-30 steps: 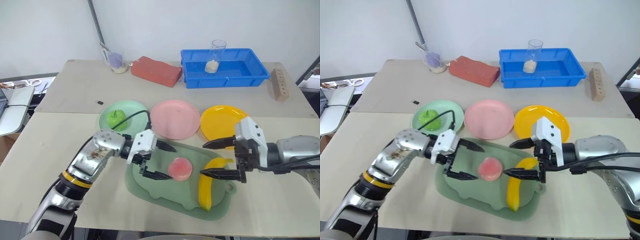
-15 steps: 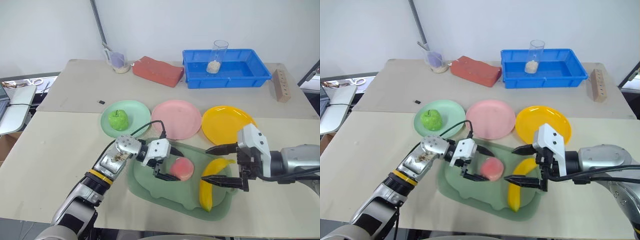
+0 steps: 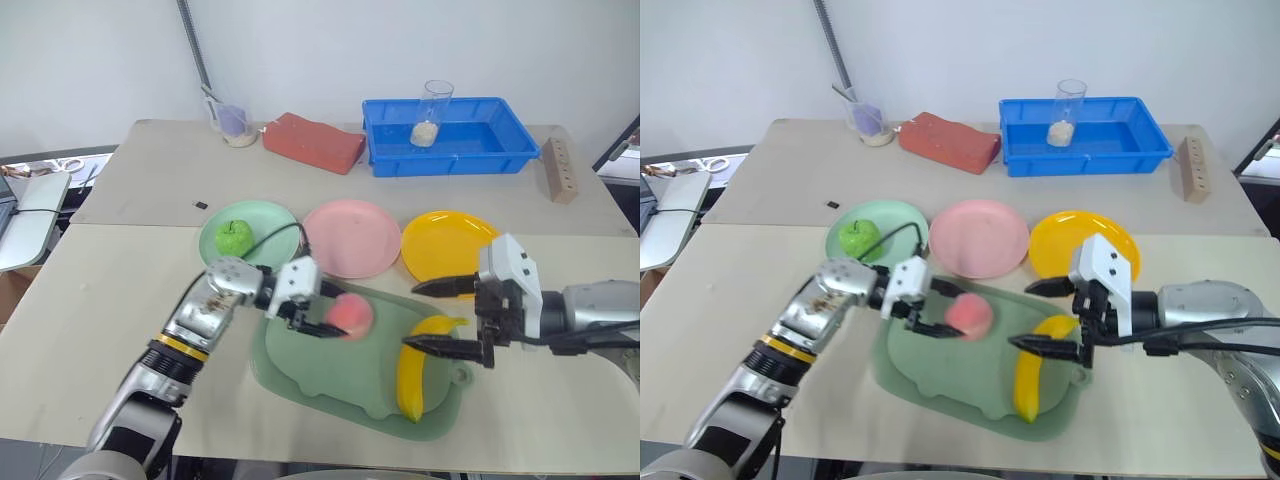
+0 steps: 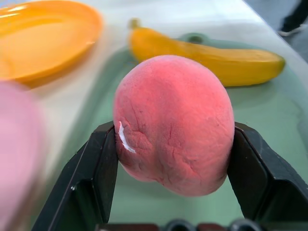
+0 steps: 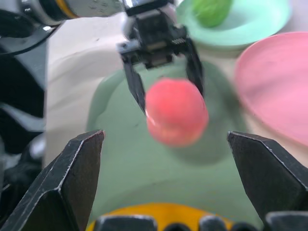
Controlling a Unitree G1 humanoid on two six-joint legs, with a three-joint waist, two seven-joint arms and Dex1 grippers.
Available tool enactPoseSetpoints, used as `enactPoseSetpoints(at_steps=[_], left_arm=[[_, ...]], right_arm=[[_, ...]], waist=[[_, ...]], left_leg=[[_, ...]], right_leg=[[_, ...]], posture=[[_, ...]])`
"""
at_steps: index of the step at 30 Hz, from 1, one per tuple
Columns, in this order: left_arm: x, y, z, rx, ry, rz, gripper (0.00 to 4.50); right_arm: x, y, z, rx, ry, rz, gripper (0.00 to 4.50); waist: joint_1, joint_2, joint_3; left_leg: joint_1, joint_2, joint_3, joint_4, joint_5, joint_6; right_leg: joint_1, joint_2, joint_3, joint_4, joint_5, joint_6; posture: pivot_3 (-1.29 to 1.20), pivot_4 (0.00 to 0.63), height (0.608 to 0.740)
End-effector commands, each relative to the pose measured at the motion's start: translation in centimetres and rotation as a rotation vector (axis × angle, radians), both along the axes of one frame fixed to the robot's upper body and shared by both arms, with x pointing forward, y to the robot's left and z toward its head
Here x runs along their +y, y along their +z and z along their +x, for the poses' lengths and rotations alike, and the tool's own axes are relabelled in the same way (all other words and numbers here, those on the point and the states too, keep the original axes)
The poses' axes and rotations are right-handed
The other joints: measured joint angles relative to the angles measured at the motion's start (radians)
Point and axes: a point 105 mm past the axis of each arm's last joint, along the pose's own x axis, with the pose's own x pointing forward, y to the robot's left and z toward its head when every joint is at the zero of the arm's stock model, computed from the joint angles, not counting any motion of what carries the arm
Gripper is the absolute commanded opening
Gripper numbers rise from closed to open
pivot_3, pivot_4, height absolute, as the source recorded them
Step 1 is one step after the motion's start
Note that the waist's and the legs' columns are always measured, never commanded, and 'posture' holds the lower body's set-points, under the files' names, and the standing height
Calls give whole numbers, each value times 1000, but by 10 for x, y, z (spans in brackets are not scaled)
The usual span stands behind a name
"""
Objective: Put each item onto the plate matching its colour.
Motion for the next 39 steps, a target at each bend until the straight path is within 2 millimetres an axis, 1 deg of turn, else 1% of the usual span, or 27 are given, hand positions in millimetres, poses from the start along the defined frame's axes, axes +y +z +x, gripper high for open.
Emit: enactPoseSetpoints(at_steps=[1,3,4,6,9,11,12,13,16,18,21,23,25,27,28,29,32,35,37,39], left_arm=[[7,32,40,-73,180,-94,2721],[6,40,67,-111,303,-136,2721],[4,42,76,-116,340,-154,2721],[-4,42,90,-106,397,-181,2721],[-15,34,106,-84,471,-193,2721],[-20,29,110,-65,477,-201,3753],[-22,28,111,-61,473,-205,4171],[-25,28,110,-55,462,-211,4447],[-27,30,110,-61,439,-221,4447],[-25,34,110,-70,428,-222,4447],[-13,43,107,-98,403,-213,4447],[-5,50,103,-120,373,-199,4447],[2,56,93,-135,316,-181,4447],[8,61,60,-139,149,-148,4447],[10,62,47,-137,88,-134,4447],[13,63,28,-142,9,-117,4447],[19,63,-11,-129,-122,-80,4447],[24,60,-51,-90,-221,-55,4447],[26,59,-66,-83,-243,-52,4447],[28,58,-73,-76,-232,-52,4447]], right_arm=[[7,17,21,-128,-80,54,4500],[13,25,32,-163,-120,95,4500],[15,27,36,-168,-136,106,4500],[19,29,41,-178,-150,112,4500],[23,28,46,-185,-166,110,4500],[24,28,47,-189,-173,108,4500],[25,28,47,-191,-174,109,4500],[26,29,47,-192,-175,110,4500],[28,30,46,-194,-178,108,4500],[27,29,43,-190,-182,103,4500],[21,27,39,-183,-175,74,4500],[14,23,33,-183,-126,16,4500],[4,18,27,-170,-58,-61,4500],[-11,6,24,-154,55,-188,4500],[-17,1,22,-144,98,-232,4500],[-21,-4,19,-122,160,-266,4500],[-29,-12,19,-97,271,-307,4500],[-33,-27,21,-110,421,-391,4500],[-34,-36,23,-129,501,-434,4500],[-36,-45,27,-158,570,-482,4500]], waist=[[1,0,0],[7,0,0],[8,0,0],[10,1,-1],[13,3,-2],[13,3,-2],[12,3,-2],[8,3,-2],[4,3,-2],[4,4,-2],[4,5,-3],[4,5,-3],[4,6,-3],[3,8,-4],[0,9,-5],[0,10,-5],[-6,10,-5],[-12,9,-4],[-15,9,-3],[-11,9,-2]], left_leg=[[0,0,0,0,0,0],[0,0,-1,3,0,0],[-1,-1,-2,4,0,0],[-2,-2,-2,4,0,0],[-7,-3,-2,4,0,1],[-7,-3,-3,4,0,1],[-7,-3,-3,4,0,1],[-7,-2,-3,4,0,1],[-6,-2,-4,3,0,1],[-6,-2,-4,3,0,1],[-6,-2,-4,3,0,1],[-6,-2,-4,3,0,1],[-6,-2,-4,3,0,1],[-6,-2,-3,3,0,1],[-5,-2,-3,3,0,1],[-4,-2,-3,2,0,1],[-2,1,-3,2,0,1],[-1,1,-3,3,0,1],[1,1,-2,3,0,1],[2,1,-2,3,0,1]], right_leg=[[0,0,0,0,0,0],[-1,0,-2,0,0,1],[-2,0,-2,0,0,2],[0,0,-1,-1,0,0],[-1,0,0,0,2,-2],[-1,1,0,0,2,-2],[-1,1,0,1,2,-2],[-1,1,0,1,2,-2],[-1,2,0,2,2,-2],[-1,2,0,2,2,-2],[-1,2,0,2,2,-2],[-1,2,0,2,2,-2],[0,2,0,2,2,-2],[0,2,0,1,1,0],[1,2,0,1,1,0],[1,2,0,1,1,0],[2,3,0,2,1,0],[2,3,1,2,1,0],[3,3,1,1,0,0],[2,3,1,1,0,0]], posture=[[0,150,740],[0,150,740],[0,150,740],[0,150,740],[0,150,740],[0,150,740],[0,150,740],[0,150,740],[0,150,740],[0,150,740],[0,150,740],[0,150,740],[0,150,740],[0,150,740],[0,150,740],[0,150,740],[0,150,740],[0,150,740],[0,150,740],[0,150,740]])
